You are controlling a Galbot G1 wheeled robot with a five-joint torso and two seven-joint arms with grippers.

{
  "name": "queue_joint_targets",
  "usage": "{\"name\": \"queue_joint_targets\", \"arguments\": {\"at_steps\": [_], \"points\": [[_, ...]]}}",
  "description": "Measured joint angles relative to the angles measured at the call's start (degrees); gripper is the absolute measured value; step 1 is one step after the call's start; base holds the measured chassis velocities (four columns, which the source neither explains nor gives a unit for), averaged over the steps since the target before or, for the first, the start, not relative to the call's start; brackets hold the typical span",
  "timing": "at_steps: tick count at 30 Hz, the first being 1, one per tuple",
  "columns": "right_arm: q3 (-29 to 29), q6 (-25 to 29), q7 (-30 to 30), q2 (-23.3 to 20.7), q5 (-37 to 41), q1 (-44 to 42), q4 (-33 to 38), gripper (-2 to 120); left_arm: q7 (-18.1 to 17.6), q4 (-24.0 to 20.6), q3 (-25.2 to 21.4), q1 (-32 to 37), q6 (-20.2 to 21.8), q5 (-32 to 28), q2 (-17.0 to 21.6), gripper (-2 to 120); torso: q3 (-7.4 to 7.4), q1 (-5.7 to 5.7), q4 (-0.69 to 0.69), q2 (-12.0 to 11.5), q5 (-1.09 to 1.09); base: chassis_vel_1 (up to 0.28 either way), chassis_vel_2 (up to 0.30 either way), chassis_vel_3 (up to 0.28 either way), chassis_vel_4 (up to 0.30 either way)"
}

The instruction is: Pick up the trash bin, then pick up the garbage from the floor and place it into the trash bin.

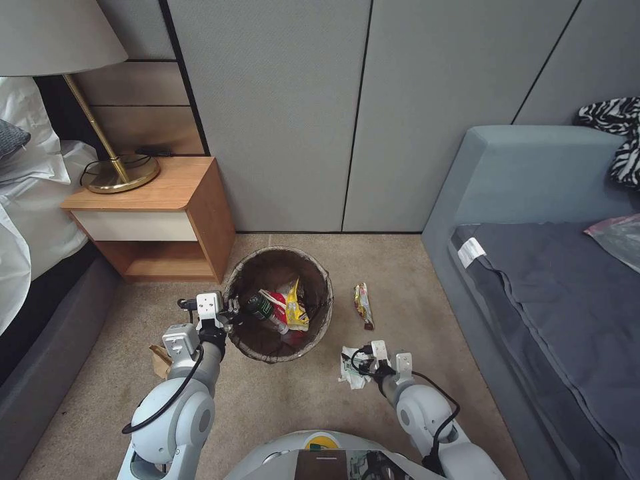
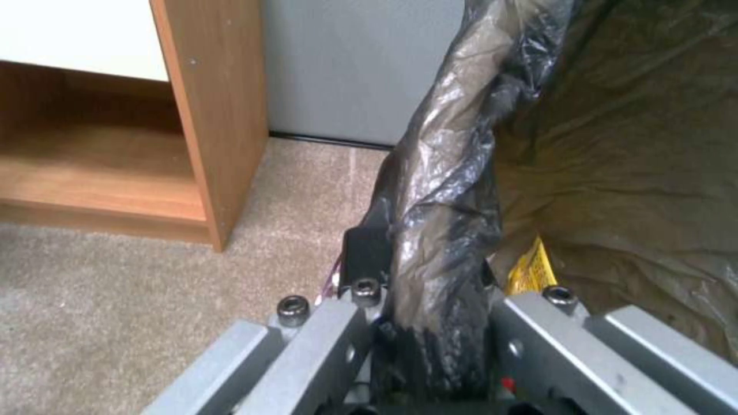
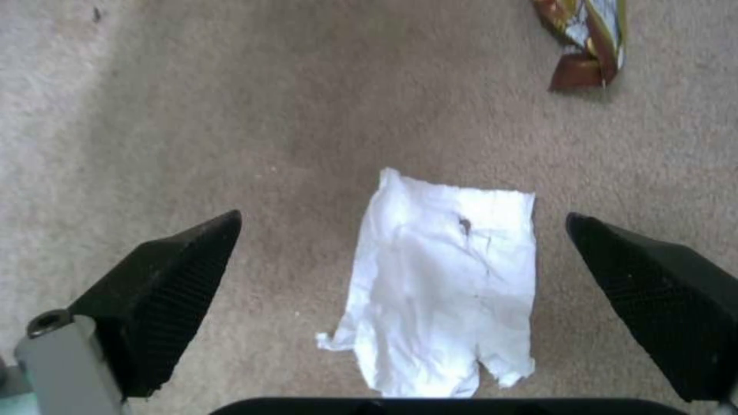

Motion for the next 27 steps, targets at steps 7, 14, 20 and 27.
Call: {"name": "queue_joint_targets", "arguments": {"at_steps": [7, 14, 20, 27], "points": [[-0.22, 1.20, -0.10, 0.40, -1.01, 0.74, -2.32, 100, -0.02, -0.02, -0.07, 0.04, 0.00, 0.04, -0.04, 2, 0.00, 0.00, -0.01, 0.00, 0.00, 0.000, 0.000, 0.000, 0.000], [-0.30, 2.53, -0.41, 1.15, -2.11, 1.44, -5.08, 100, -0.02, -0.13, -0.13, 0.05, 0.00, 0.05, -0.02, 2, 0.00, 0.00, -0.01, 0.00, 0.00, 0.000, 0.000, 0.000, 0.000], [-0.28, 4.03, -1.03, 1.77, -3.26, 2.36, -8.94, 100, -0.03, -0.24, -0.19, 0.16, -0.04, 0.04, -0.03, 2, 0.00, 0.00, 0.00, 0.00, 0.00, 0.000, 0.000, 0.000, 0.000], [-0.34, 4.87, -1.51, 2.16, -4.08, 2.73, -11.12, 100, -0.03, -0.24, -0.20, 0.17, -0.08, 0.04, -0.11, 2, 0.00, 0.00, -0.01, 0.00, 0.00, 0.000, 0.000, 0.000, 0.000]]}}
